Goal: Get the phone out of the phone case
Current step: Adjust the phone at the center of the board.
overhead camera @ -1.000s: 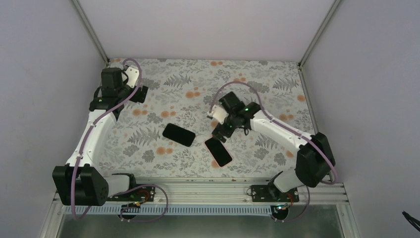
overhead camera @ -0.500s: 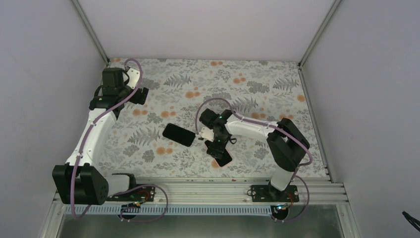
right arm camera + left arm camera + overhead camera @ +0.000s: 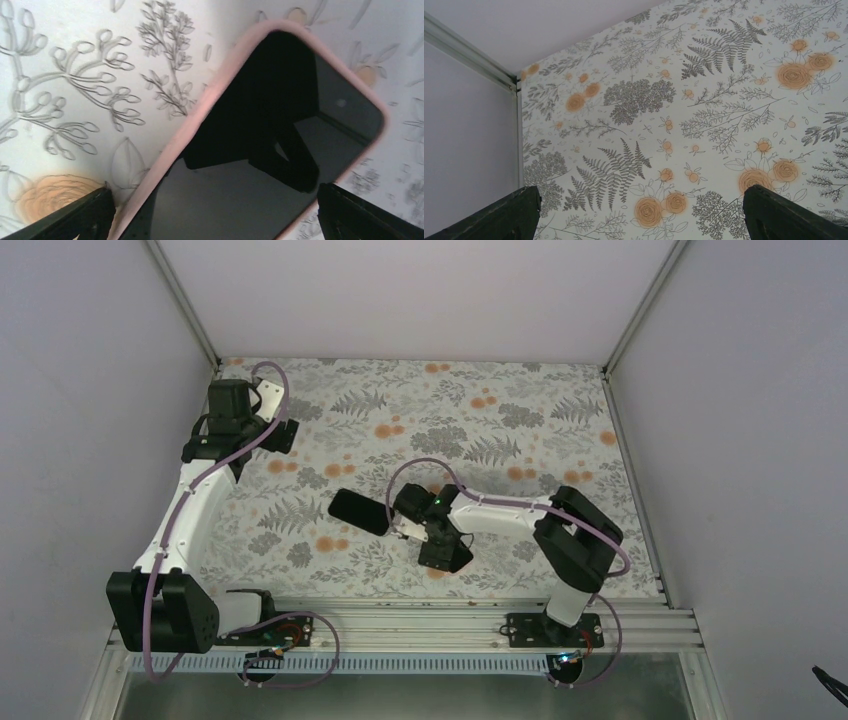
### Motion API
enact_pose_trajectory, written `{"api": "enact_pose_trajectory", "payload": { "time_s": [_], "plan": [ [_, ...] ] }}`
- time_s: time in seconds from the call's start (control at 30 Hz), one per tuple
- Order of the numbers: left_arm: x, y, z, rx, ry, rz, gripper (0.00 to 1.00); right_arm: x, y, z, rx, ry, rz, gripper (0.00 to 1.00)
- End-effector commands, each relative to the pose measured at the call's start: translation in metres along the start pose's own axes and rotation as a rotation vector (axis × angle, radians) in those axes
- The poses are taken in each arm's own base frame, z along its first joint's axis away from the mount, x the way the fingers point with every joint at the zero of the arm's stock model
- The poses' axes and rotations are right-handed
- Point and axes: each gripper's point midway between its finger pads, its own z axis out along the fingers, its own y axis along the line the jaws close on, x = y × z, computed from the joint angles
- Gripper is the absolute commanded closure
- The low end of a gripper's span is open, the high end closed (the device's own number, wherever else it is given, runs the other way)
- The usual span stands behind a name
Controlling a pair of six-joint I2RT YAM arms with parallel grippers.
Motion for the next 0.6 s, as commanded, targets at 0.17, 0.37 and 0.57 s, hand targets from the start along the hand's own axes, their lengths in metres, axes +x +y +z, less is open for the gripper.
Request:
{"api": "enact_pose_trajectory", "payload": {
  "time_s": [0.17,0.37,0.57],
  "plan": [
    [-0.003,0.002,-0.005,-0.013,-0.016,0.008,0.0,0.022,-0.033,-0.018,0.24,-0.047,-0.033,0.0],
    [-0.006,-0.004,-0.004,0.021,-0.024,0.003,0.0,0.027,-0.025,-0.016,0.149,-0.103,-0.042,0.0],
    [-0.002,-0.009,-0.004,0.05,-0.014,0.015,0.0,0.013,-0.012,-0.033,-0.047,-0.192,-0.041,0.0]
  ]
}}
